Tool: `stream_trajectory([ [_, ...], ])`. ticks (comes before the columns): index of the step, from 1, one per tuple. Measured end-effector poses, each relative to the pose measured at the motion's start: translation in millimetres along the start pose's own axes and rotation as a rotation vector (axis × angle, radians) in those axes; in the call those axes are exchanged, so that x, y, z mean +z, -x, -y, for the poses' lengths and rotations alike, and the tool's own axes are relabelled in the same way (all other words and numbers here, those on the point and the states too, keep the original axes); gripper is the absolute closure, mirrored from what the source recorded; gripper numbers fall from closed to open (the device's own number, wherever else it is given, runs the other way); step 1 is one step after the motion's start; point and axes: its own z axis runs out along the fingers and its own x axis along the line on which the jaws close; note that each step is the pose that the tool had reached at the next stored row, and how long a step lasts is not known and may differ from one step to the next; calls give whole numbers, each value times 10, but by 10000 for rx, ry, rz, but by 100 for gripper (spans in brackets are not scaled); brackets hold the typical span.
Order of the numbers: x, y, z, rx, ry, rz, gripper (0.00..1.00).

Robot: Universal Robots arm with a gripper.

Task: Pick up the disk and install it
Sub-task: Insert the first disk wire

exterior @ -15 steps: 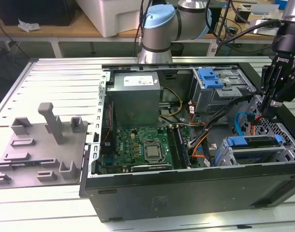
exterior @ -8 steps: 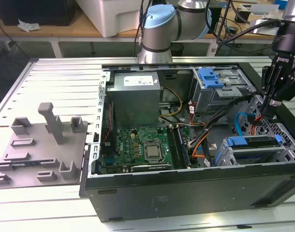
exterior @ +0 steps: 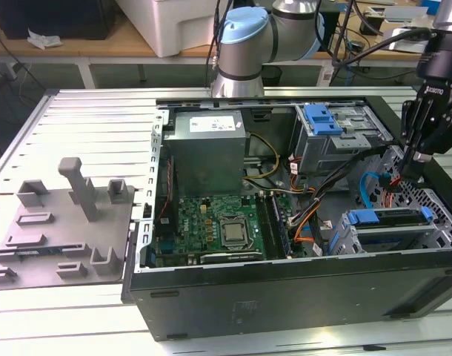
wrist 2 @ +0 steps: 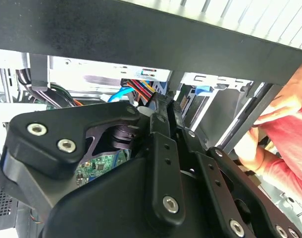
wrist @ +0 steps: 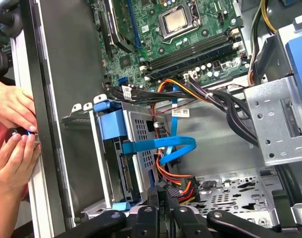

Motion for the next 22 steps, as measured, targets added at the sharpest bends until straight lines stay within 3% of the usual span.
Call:
stream_trajectory([
  [6,-28,-37,-93,-132,-69,-43,82],
  [12,-55,-70,-173,-375,-225,-233,82],
  [14,-56,-76,-193,-566,-321,-268,82],
  [18,-52,-85,-203,-814,-483,-252,82],
  [22,-41,-120,-222,-846,-571,-200,82],
])
